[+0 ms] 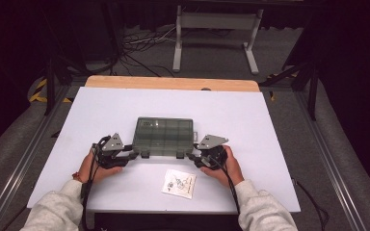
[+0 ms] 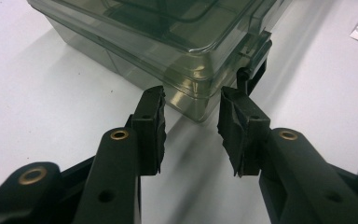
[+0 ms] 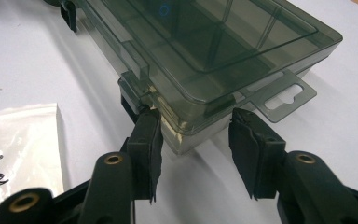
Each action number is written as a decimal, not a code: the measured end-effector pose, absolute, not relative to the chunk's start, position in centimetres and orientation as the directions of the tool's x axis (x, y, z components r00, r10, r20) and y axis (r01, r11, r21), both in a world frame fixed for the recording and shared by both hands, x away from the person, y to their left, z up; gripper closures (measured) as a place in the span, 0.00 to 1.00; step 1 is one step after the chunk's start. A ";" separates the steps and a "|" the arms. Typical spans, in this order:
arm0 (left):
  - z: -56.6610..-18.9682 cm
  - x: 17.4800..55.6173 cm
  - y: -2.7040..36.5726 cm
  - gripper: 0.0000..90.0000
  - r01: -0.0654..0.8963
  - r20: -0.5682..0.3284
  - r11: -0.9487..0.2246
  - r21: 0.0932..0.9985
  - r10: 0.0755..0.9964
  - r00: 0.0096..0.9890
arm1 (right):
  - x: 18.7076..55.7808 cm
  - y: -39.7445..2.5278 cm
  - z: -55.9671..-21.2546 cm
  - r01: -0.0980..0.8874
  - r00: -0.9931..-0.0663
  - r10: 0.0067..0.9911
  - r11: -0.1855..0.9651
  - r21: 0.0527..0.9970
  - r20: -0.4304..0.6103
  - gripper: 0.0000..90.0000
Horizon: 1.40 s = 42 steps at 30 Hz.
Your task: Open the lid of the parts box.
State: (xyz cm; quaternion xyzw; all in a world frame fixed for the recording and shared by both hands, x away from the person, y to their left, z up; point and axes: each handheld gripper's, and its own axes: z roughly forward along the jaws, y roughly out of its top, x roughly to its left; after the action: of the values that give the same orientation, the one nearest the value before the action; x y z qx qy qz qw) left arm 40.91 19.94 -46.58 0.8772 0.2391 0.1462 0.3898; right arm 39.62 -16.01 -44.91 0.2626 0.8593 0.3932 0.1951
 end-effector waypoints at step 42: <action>-44.7 39.7 20.4 0.96 0.271 0.098 -0.484 0.832 0.609 0.787 | 38.4 -16.5 -43.3 0.208 -0.754 0.625 0.519 0.829 -0.203 0.96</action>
State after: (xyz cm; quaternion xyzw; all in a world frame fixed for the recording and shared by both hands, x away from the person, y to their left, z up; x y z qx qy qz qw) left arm 39.67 20.39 -44.68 0.8391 0.2622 0.1946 0.4350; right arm 38.41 -16.52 -43.28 0.2492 0.8358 0.4222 0.2472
